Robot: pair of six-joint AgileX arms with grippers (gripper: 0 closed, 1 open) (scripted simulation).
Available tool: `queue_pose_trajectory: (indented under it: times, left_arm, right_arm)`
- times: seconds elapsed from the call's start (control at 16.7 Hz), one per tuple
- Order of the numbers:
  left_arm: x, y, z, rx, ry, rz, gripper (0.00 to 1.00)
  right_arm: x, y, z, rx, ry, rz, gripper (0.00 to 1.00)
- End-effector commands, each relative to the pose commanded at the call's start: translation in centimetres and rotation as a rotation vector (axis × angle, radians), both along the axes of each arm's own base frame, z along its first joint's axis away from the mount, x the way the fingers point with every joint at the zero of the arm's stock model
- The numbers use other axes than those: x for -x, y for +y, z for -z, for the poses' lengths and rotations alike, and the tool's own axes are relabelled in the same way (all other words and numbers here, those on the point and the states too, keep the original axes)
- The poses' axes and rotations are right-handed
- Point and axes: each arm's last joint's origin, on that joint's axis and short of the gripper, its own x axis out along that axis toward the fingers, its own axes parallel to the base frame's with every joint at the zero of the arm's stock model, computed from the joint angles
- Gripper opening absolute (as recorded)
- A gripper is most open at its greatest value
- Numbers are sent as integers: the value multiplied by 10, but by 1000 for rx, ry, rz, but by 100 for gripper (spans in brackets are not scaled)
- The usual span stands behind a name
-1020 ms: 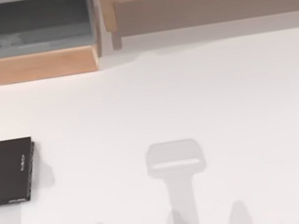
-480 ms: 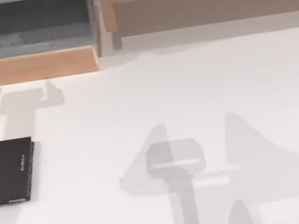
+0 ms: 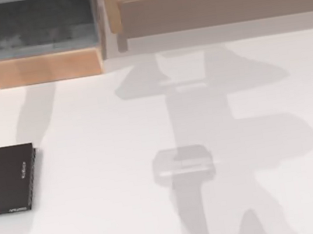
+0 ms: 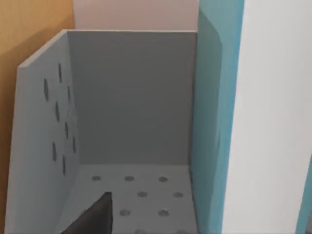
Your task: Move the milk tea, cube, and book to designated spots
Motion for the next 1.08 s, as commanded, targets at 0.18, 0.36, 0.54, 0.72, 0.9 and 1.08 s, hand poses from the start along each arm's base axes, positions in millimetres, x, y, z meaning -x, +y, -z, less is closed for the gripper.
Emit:
queue_pose_trajectory:
  times: [0.18, 0.36, 0.54, 0.72, 0.9, 1.08]
  left_arm:
    - [-26, -9, 11, 8, -24, 2, 100]
    - [-32, -11, 13, 11, -33, 2, 100]
    - [-31, -8, 14, 10, -29, -2, 100]
    - [-38, -10, 13, 11, -33, 2, 100]
    - [-53, -11, 13, 11, -33, 2, 100]
    - [-62, -11, 13, 11, -33, 2, 100]
  right_arm:
    - [0, 0, 0, 0, 0, 0, 100]
    - [0, 0, 0, 0, 0, 0, 100]
    - [0, 0, 0, 0, 0, 0, 100]
    - [0, 0, 0, 0, 0, 0, 100]
    - [0, 0, 0, 0, 0, 0, 100]
    - [0, 0, 0, 0, 0, 0, 100]
